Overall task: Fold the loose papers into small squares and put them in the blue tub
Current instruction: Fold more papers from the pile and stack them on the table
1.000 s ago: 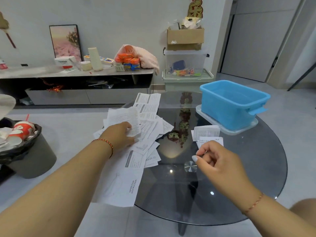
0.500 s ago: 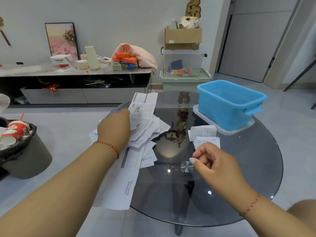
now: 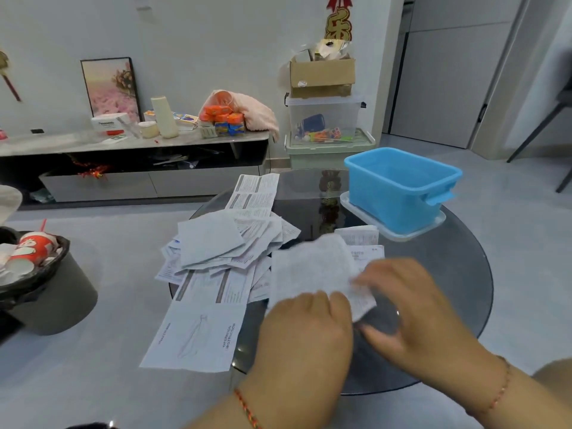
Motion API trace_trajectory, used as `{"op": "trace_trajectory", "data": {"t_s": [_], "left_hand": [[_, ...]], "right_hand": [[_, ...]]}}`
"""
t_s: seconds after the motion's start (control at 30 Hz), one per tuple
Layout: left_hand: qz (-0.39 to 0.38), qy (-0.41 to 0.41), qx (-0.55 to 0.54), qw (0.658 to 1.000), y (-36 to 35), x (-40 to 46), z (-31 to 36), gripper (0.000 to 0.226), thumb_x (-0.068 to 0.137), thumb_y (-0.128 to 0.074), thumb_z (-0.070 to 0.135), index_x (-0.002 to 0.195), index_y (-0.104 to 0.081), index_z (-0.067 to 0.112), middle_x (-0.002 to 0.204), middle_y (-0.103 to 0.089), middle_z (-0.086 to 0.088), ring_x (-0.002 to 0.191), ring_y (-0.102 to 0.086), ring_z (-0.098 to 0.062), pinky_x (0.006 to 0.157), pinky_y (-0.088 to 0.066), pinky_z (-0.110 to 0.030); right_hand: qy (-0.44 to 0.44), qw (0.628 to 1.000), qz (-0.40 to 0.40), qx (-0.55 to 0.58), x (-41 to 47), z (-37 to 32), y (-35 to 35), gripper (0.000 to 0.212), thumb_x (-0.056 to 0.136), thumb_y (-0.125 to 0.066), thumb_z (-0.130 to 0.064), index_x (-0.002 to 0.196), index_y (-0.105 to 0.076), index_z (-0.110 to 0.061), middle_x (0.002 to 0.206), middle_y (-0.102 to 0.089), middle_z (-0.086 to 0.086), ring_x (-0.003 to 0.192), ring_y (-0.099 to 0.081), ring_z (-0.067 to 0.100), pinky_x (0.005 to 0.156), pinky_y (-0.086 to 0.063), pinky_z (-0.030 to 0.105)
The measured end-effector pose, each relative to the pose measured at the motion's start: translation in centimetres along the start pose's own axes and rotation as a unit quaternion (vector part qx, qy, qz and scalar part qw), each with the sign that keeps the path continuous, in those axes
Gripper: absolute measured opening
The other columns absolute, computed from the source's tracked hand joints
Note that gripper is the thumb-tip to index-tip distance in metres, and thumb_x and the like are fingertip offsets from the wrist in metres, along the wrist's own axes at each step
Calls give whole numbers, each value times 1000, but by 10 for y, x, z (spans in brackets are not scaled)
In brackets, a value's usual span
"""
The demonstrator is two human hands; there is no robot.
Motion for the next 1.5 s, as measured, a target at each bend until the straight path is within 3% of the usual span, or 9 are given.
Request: {"op": "trace_trajectory", "data": {"t_s": [0.13,0.17,0.23,0.33,0.57,0.83,1.23,1.37,1.5], "left_hand": [[-125,-17,-56,990,-30,-19,9,16,47,-65,29,62,-68,23,47,-53,8,36,-48,-11,37,-20,-18],[-164,-4,-82,983,-37,-26,5,36,42,-75,35,76,-71,25,56,-60,10,44,-55,-10,38,-28,-19],[-180,62,-128,973,-39,-31,-16,58,69,-70,41,124,-52,34,106,-64,14,93,-62,-9,69,-47,-23],[-143,101,-201,964,-40,-41,-38,58,87,-51,41,138,-26,44,136,-41,25,123,-41,0,97,-33,-14],[-120,81,-312,939,-53,-49,-51,39,77,-60,43,115,-50,45,116,-49,33,109,-42,13,86,-31,0],[-72,119,-339,931,-53,-48,-60,9,90,-54,37,99,-55,40,101,-58,22,90,-51,-1,77,-43,-15],[-26,266,-368,891,-61,-54,-57,46,87,-62,33,118,-29,45,84,-59,21,82,-54,6,66,-41,-8],[4,310,-363,879,-66,-51,-58,62,86,-62,35,134,-23,37,84,-56,16,80,-56,2,64,-40,-9],[12,312,-341,887,-66,-47,-57,62,87,-62,34,137,-26,31,82,-54,16,78,-56,-2,69,-46,-16]], "right_hand": [[-8,989,-147,15,-22,13,-23,8,69,-51,-24,74,-56,-28,82,-60,-18,81,-53,-1,65,-50,25],[-17,987,-162,12,-26,17,-26,10,68,-47,-24,73,-55,-28,82,-60,-18,81,-54,1,64,-51,27],[-30,982,-185,25,-29,21,-26,9,67,-44,-25,71,-51,-28,87,-61,-17,86,-53,2,65,-51,27],[-31,977,-204,59,-29,17,-20,4,68,-47,-28,72,-47,-29,96,-63,-17,92,-55,2,76,-47,21],[-83,959,-235,135,-30,22,-21,14,74,-54,-31,80,-45,-40,109,-61,-26,103,-56,2,85,-46,19],[-129,962,-198,138,-29,36,-27,36,77,-69,-18,83,-57,-51,97,-66,-21,95,-62,3,83,-50,24],[-304,907,-170,235,-32,46,-27,31,84,-69,-14,104,-57,-33,92,-70,-26,87,-66,-4,84,-52,21],[-342,924,-115,127,-33,55,-27,50,80,-72,-27,116,-38,-35,62,-62,-22,59,-57,-3,58,-44,15],[-323,939,-108,41,-30,51,-26,70,81,-71,-29,134,-26,-41,66,-54,-11,57,-53,2,50,-37,13]]}}
Point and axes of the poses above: each hand's wrist, its own x-axis towards the middle knuckle, its own y-axis out of the back of the hand, z = x × y, the point moved 7 cm from there along x, towards the middle knuckle
